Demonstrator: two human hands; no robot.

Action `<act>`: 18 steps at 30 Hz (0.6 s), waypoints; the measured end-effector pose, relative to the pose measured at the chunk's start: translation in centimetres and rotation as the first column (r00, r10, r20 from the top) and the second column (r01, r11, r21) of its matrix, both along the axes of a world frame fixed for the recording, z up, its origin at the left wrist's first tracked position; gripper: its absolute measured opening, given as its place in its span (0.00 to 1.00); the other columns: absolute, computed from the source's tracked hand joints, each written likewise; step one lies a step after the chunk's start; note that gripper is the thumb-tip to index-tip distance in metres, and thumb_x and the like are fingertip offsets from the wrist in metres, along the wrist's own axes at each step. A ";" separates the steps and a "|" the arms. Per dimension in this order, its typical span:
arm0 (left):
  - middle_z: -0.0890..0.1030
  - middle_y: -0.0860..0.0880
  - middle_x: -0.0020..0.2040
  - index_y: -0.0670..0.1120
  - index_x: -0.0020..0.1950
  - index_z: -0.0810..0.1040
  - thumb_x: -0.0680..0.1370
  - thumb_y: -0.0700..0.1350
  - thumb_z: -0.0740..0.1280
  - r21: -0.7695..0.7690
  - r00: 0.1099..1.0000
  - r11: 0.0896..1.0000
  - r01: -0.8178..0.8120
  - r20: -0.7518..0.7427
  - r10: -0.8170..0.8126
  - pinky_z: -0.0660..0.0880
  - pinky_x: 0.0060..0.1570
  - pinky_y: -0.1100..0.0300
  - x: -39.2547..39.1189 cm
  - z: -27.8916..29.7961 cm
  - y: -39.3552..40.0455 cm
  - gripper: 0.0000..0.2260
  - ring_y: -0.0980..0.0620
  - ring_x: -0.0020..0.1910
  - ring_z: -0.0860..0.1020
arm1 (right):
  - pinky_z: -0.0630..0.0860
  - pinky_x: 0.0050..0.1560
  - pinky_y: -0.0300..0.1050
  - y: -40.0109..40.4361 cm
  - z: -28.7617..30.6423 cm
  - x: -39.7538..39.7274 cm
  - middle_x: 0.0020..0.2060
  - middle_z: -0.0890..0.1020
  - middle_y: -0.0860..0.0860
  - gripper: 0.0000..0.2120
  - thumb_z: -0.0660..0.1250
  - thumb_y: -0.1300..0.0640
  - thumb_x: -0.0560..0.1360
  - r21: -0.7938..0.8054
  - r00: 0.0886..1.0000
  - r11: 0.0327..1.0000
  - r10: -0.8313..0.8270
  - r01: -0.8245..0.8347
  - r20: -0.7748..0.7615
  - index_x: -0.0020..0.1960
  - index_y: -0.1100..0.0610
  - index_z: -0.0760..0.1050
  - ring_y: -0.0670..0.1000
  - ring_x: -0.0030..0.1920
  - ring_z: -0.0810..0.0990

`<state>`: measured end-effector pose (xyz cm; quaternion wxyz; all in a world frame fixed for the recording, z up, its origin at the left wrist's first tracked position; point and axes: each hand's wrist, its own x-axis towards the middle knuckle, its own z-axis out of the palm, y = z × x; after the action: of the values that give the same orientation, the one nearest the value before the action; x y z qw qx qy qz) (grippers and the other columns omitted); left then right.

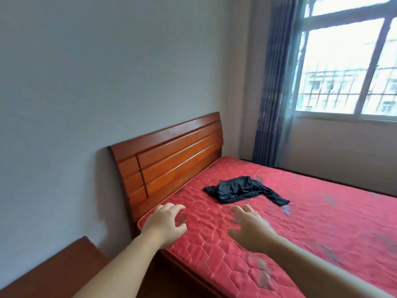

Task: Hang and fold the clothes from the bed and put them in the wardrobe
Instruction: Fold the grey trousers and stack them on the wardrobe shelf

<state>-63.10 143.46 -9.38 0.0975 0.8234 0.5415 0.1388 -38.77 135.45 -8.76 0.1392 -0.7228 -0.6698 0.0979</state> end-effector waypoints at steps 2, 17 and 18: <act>0.70 0.56 0.70 0.58 0.72 0.66 0.76 0.57 0.63 -0.010 0.997 0.998 0.069 -0.026 -0.069 0.70 0.64 0.55 5.7 0.4 -2.0 0.25 0.53 0.68 0.66 | 0.71 0.60 0.51 -4.0 0.1 4.9 0.65 0.68 0.50 0.28 0.62 0.44 0.73 0.011 0.998 0.998 -0.061 0.061 -0.007 0.72 0.46 0.61 0.54 0.64 0.70; 0.70 0.54 0.71 0.59 0.73 0.67 0.75 0.57 0.65 0.047 0.627 0.625 0.779 -0.054 -0.777 0.68 0.66 0.54 55.4 2.4 -29.1 0.26 0.50 0.69 0.67 | 0.72 0.63 0.52 -43.7 1.4 40.6 0.68 0.68 0.51 0.29 0.62 0.41 0.74 0.038 0.602 0.602 -0.798 0.798 0.002 0.72 0.48 0.61 0.54 0.66 0.71; 0.70 0.54 0.71 0.59 0.72 0.67 0.75 0.57 0.65 0.044 0.581 0.580 0.814 -0.050 -0.812 0.68 0.66 0.54 58.2 2.2 -31.1 0.26 0.51 0.69 0.67 | 0.72 0.63 0.52 -45.9 1.3 42.2 0.68 0.68 0.51 0.29 0.62 0.41 0.74 0.034 0.563 0.563 -0.827 0.826 0.003 0.72 0.48 0.62 0.54 0.66 0.71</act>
<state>-4.90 112.36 -7.16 0.1178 0.9841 0.1015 0.0854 3.47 89.57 -7.50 0.1728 -0.9508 -0.2569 0.0049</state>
